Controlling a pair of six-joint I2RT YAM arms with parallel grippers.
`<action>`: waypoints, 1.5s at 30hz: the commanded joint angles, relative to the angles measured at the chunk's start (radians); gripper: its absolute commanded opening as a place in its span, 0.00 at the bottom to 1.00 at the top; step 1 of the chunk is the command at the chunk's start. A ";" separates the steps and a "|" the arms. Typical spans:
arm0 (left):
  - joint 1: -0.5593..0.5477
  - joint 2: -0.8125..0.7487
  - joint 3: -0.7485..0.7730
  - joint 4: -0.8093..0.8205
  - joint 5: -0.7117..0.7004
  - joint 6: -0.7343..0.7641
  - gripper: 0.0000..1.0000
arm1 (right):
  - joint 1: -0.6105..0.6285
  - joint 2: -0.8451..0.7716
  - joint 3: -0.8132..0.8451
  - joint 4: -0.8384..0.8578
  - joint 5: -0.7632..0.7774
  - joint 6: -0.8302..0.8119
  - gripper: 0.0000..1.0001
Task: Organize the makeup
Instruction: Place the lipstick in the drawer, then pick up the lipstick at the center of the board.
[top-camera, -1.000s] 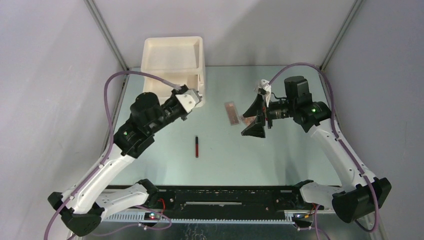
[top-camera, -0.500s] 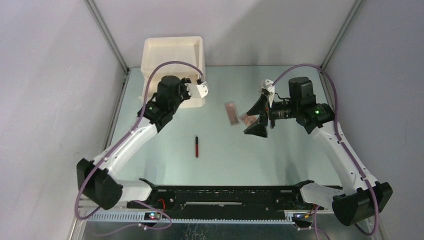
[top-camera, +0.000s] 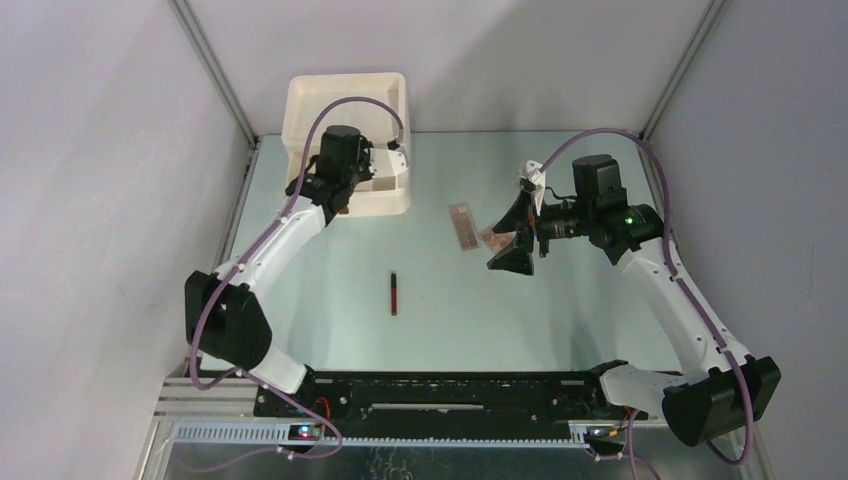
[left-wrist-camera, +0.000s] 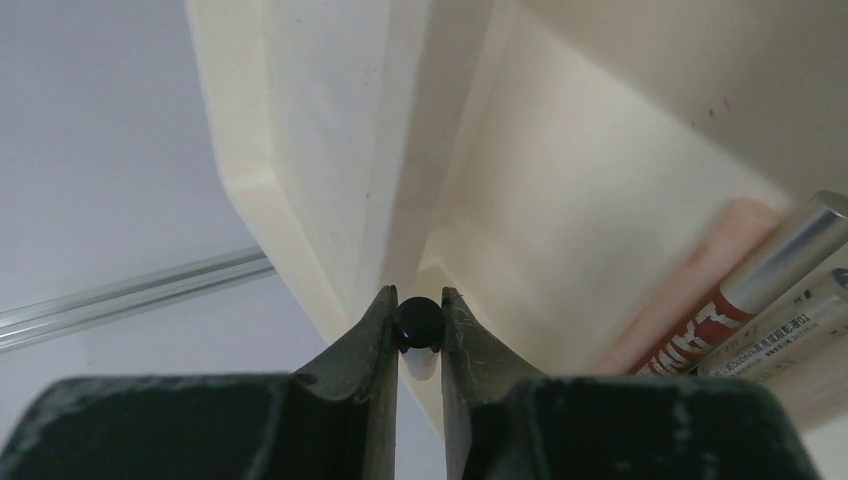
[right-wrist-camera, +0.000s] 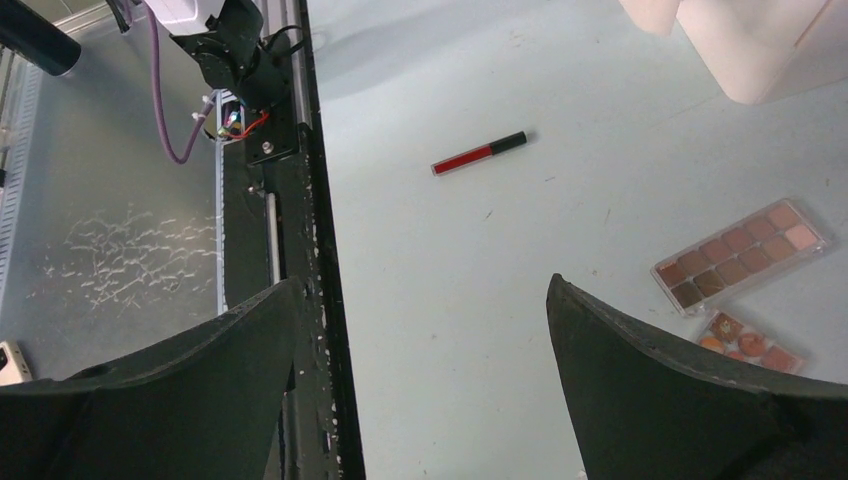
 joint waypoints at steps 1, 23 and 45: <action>0.022 0.028 0.077 -0.057 0.034 0.019 0.16 | -0.007 0.003 0.001 -0.004 0.001 -0.026 1.00; 0.036 -0.029 0.095 -0.109 0.066 0.004 0.71 | -0.010 0.002 0.001 -0.010 -0.001 -0.034 1.00; 0.024 -0.767 -0.462 -0.238 0.587 -0.701 1.00 | -0.054 0.010 -0.001 -0.012 0.013 -0.038 1.00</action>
